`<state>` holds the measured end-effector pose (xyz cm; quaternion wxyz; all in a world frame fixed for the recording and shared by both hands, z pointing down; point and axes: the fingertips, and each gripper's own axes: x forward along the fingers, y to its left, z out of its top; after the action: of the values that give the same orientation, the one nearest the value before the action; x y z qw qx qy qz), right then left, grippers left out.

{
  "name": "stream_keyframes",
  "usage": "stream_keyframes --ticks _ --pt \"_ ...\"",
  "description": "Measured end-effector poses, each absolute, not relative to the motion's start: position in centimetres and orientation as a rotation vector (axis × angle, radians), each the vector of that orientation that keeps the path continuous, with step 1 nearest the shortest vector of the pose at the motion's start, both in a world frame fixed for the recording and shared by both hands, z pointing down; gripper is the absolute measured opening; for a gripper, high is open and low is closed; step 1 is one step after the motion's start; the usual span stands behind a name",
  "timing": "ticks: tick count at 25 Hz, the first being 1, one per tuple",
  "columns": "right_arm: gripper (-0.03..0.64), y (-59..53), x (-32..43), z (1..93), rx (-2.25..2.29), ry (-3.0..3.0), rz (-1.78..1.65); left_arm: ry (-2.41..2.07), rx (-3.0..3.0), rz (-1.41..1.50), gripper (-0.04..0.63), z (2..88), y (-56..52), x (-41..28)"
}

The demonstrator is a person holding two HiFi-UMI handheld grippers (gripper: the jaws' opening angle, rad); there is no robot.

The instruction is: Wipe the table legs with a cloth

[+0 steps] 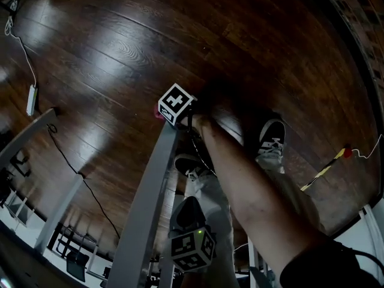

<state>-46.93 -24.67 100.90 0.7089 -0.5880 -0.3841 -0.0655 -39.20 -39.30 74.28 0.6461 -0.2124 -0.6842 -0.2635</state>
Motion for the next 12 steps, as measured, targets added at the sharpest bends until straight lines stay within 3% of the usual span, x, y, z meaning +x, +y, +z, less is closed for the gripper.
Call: stream_keyframes --ticks 6,12 --pt "0.061 -24.6 -46.8 100.0 -1.327 -0.824 -0.043 -1.566 -0.492 -0.605 0.002 74.8 -39.1 -38.7" --pt "0.061 -24.9 -47.4 90.3 -1.472 -0.807 0.099 -1.552 -0.501 -0.607 0.002 73.9 -40.6 -39.2"
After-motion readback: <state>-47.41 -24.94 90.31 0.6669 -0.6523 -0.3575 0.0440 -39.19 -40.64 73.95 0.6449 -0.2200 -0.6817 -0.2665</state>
